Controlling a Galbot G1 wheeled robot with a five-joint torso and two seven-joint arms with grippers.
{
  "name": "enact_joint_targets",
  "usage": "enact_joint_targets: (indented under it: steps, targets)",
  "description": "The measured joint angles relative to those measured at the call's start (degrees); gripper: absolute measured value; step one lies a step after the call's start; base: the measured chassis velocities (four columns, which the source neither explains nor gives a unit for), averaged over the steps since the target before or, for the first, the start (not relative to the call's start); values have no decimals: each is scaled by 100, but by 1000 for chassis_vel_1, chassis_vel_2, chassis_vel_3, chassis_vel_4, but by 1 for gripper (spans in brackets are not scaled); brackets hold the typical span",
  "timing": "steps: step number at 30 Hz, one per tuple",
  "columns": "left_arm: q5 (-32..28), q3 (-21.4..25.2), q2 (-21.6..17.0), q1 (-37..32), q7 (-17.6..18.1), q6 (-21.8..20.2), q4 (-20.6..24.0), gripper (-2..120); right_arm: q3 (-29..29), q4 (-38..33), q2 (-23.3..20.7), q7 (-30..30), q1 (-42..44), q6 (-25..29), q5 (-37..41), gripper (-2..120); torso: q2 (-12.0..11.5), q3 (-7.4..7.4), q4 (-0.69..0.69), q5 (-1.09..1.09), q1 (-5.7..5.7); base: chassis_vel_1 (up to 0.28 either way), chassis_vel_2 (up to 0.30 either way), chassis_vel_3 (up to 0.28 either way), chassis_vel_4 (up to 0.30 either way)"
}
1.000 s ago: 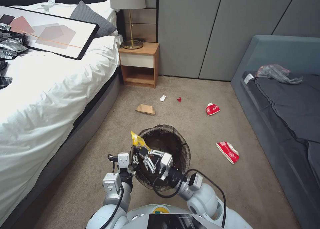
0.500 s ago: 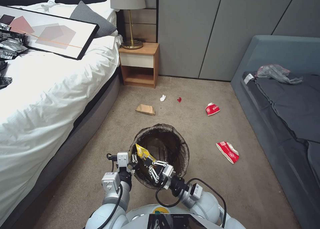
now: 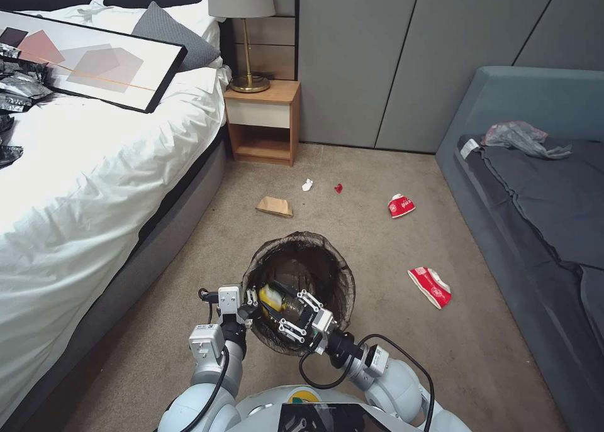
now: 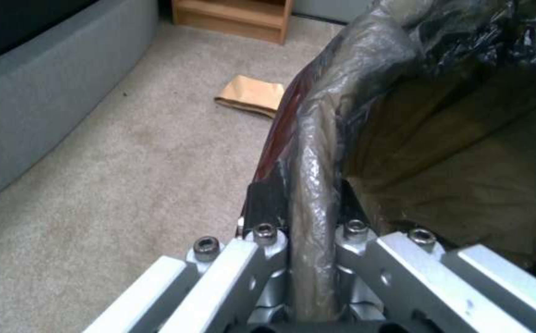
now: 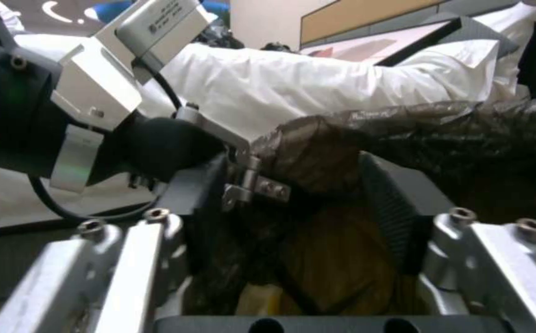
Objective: Pick up the trash bin, then pick up the garbage from the floor and place it into the trash bin.
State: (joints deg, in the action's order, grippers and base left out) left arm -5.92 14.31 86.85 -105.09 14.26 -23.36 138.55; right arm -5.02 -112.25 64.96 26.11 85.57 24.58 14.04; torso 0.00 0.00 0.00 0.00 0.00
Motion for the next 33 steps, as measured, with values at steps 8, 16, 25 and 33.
enact_joint_targets:
  steps: [8, 16, 25, 33]
  targets:
    - [6, -12, 17, 11, 2, -2, -33, 2, -100, -208, 0, -48, 49, -2, -4, 88, 0, 0, 0, 0, 0, 0, 0, 0, 0]
    - [22, 82, 22, 20, 1, -3, -71, 2, -556, -858, -4, -562, 292, -31, -130, 100, 0, 0, 0, 0, 0, 0, 0, 0, 0]
    - [84, 184, 36, 74, 10, 52, -107, 2, -1765, -2257, 1153, -2564, 1590, -788, -829, 100, 0, 0, -1, -1, 0, 0, 0, 0, 0]
    - [62, 214, 26, 102, 24, 63, -43, 2, -2664, -2113, 2024, -2430, 2201, -32, -1474, 100, 0, 0, 0, -1, 0, 0, 0, 0, 0]
